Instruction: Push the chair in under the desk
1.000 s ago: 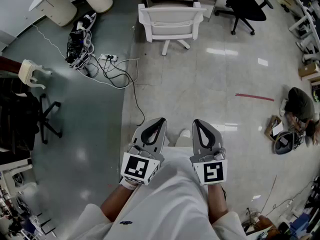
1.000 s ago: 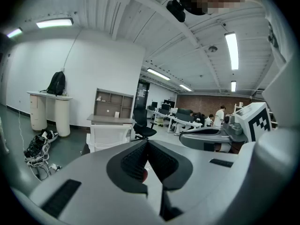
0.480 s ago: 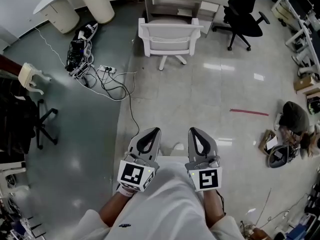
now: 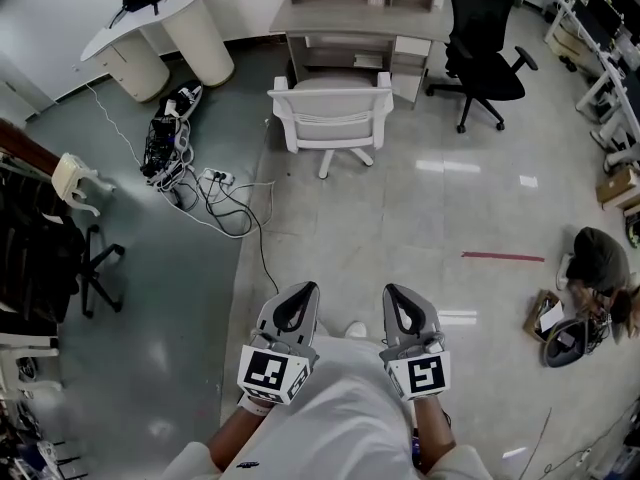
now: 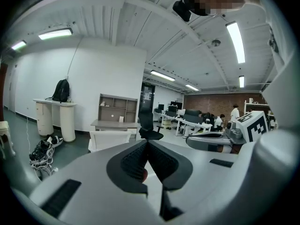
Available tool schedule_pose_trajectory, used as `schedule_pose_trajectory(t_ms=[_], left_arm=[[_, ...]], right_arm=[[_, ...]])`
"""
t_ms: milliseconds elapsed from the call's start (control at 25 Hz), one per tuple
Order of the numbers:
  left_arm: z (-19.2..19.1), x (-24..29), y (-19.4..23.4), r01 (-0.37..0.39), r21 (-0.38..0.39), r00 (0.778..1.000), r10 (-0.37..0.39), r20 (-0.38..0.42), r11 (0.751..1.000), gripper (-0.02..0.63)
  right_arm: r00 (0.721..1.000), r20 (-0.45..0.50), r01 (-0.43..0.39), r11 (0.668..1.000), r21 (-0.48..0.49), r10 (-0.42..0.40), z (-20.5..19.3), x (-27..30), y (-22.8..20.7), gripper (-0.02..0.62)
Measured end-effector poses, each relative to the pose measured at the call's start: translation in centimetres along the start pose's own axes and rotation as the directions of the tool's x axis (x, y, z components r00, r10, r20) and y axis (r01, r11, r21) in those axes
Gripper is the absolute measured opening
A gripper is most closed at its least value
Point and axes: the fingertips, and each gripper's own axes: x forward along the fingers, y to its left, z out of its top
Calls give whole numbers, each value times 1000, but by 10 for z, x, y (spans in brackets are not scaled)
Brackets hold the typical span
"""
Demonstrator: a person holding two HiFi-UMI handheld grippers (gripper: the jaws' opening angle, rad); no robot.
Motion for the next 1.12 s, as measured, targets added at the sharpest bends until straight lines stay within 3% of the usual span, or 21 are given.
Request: schedule_pose_trajectory(t_ms=[200, 520, 800, 1120], left_arm=[[-6, 18, -8, -29, -9, 999, 29, -26, 1000, 7], [8, 57, 10, -43, -19, 999, 42, -17, 999, 7], [21, 117, 50, -3, -41, 1000, 2, -22, 999, 7], [67, 167, 140, 24, -57, 1000, -23, 11, 998, 8]], right_arm=[[999, 34, -23, 1000, -8, 23, 5, 7, -14, 11], [1000, -18, 8, 999, 47, -8, -8, 38, -48, 12], [999, -46, 25, 998, 56, -23, -2, 101, -75, 12], [1000, -21, 15, 1000, 24, -14, 45, 217, -72, 12]])
